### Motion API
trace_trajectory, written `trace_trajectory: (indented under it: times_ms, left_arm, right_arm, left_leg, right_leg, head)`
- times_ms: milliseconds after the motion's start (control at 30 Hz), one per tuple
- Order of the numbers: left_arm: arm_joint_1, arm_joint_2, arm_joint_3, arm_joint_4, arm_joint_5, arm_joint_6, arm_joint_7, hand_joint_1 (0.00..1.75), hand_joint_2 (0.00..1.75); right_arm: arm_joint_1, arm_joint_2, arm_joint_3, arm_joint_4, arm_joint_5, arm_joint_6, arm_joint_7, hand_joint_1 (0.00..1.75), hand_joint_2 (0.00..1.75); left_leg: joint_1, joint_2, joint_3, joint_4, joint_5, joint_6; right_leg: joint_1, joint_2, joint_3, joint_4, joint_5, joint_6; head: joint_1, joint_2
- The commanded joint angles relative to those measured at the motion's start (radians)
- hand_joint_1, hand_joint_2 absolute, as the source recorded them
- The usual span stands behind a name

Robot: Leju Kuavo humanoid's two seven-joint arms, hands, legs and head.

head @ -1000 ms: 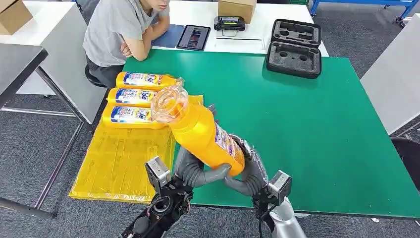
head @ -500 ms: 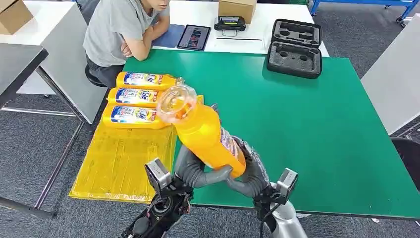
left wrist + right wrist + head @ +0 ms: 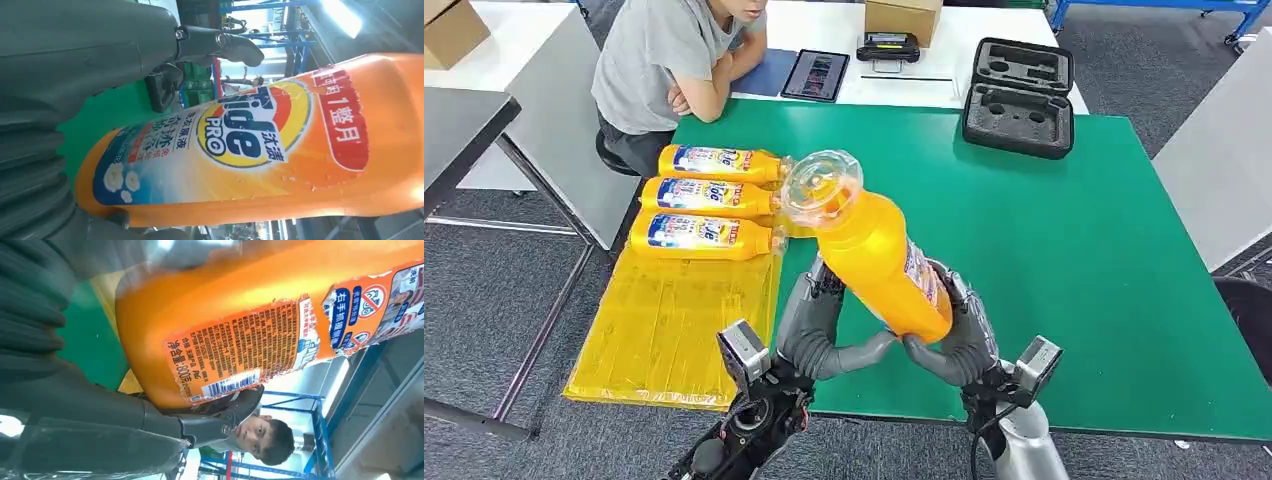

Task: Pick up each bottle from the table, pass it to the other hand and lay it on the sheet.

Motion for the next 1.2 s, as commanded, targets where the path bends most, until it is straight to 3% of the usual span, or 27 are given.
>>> trace_trajectory:
  times_ms: [33,567,1200]
  left_arm:
    - [-0.042,0.035,-0.028,0.039,0.002,-0.009,0.003,0.00,1.75]
    - [-0.047,0.022,-0.031,0.049,0.003,-0.014,0.003,0.00,1.75]
    - [-0.044,0.022,-0.040,0.039,0.002,0.002,0.003,0.00,1.75]
  right_arm:
    - [-0.028,-0.006,-0.025,0.029,-0.003,0.012,0.000,1.75,1.75]
    - [-0.041,0.030,0.021,0.130,0.015,0.025,0.000,1.75,1.75]
    - [-0.031,0.026,0.040,0.119,0.015,0.011,0.000,1.75,1.75]
  left_leg:
    - [0.001,0.001,0.003,0.000,-0.001,-0.002]
    - [0.002,0.002,0.004,-0.001,-0.001,-0.002]
    - [0.002,0.001,0.004,-0.001,-0.001,-0.002]
  right_leg:
    - [0.001,0.001,0.003,-0.001,-0.001,-0.002]
    - [0.002,0.002,0.004,-0.001,0.000,-0.002]
    - [0.002,0.001,0.004,-0.001,-0.001,-0.003]
  head:
    - [0.000,0.000]
    - [0.000,0.000]
    - [0.000,0.000]
